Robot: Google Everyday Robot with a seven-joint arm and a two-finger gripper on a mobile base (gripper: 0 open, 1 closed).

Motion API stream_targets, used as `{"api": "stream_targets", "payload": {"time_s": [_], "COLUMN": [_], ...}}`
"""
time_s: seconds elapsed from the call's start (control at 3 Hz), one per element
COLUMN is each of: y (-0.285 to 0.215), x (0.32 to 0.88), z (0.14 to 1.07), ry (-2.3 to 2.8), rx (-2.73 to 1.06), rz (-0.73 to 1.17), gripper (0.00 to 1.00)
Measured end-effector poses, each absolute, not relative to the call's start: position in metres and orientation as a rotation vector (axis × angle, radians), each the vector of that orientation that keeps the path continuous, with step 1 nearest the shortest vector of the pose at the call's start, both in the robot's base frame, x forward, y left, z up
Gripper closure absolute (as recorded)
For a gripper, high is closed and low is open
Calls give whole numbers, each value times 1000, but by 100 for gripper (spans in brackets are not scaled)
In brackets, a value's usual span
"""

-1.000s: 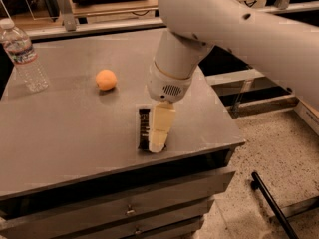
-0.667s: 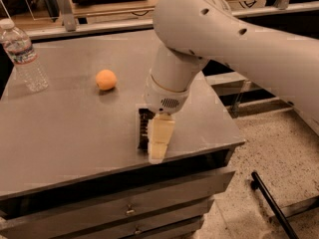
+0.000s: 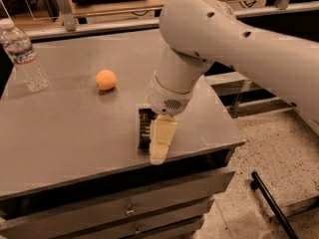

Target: Move rxbar chocolate near orange

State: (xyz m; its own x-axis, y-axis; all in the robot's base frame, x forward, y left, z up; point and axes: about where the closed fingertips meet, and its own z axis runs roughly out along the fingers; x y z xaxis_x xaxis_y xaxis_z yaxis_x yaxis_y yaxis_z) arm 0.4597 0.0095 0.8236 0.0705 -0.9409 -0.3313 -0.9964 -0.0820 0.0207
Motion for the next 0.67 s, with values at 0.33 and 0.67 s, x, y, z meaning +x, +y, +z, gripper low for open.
{"api": "stream_targets", "payload": {"time_s": [0.33, 0.67], "y": [6, 6], "x": [460, 460], "z": [818, 819], "ry": [1981, 1980], "rx": [-2105, -2104], "rz": [387, 383], "gripper": [0, 15]}}
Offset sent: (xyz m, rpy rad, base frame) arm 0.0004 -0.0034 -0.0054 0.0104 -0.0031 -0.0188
